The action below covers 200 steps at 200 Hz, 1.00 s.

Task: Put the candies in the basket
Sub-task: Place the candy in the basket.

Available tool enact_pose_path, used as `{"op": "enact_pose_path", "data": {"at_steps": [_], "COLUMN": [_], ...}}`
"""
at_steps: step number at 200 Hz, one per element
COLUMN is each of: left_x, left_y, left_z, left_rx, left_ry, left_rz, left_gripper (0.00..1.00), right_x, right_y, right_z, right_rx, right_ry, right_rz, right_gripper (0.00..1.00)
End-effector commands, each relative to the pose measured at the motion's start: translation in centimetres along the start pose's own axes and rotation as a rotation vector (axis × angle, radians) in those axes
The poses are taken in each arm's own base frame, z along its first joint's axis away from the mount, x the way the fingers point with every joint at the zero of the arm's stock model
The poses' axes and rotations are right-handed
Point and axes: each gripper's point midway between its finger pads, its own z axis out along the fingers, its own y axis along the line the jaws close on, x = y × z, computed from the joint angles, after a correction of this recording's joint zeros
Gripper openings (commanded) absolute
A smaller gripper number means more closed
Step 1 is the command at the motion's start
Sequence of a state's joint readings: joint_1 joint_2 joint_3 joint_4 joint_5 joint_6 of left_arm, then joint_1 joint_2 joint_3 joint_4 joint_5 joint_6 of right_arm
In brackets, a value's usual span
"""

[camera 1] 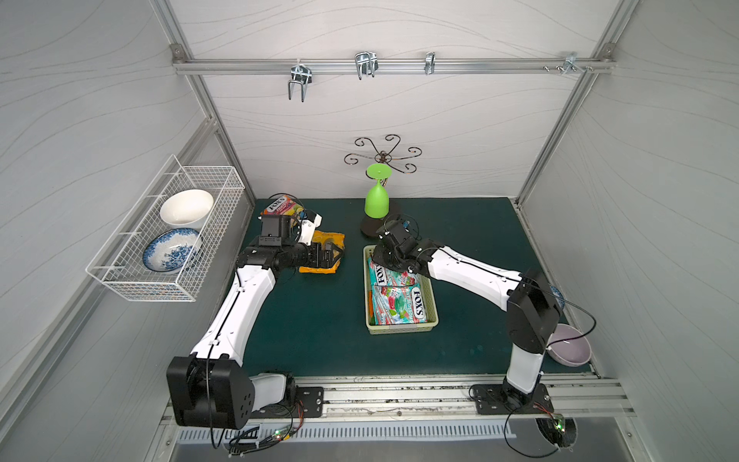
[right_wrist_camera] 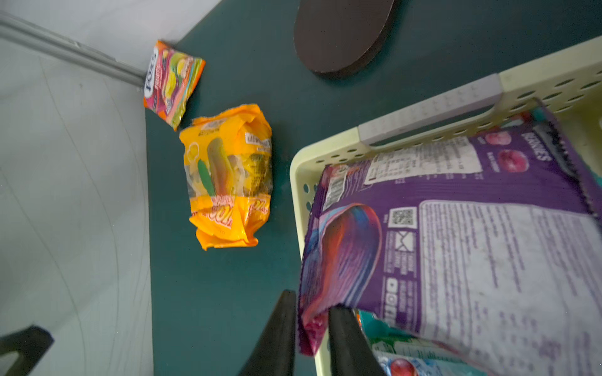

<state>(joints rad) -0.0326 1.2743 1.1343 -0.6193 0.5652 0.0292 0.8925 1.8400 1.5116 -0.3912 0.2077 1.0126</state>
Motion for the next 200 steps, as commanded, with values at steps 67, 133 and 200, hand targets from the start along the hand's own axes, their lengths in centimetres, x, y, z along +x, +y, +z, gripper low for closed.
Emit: {"op": "enact_pose_path", "data": {"at_steps": [67,133,200], "left_x": [-1.1,-1.4,-1.3], "left_y": [0.0,0.1,1.2], "left_z": [-0.3,-0.7,-0.3], "left_rx": [-0.002,-0.018,-0.065], "left_ry": [-0.04,-0.046,-0.047], "left_rz": [0.029,0.019,0.004], "left_gripper": [0.97,0.97,0.97], "right_x": [-1.9,0.8,4.2], "right_y": [0.2,-2.1,-6.3], "right_z": [-7.1,-1.5,5.7], "right_rx": [-0.021,0.124,0.176], "right_ry": [-0.078,0.099,0.214], "right_rz": [-0.228,-0.527,-0.671], "right_gripper": [0.41,0.44,0.48]}}
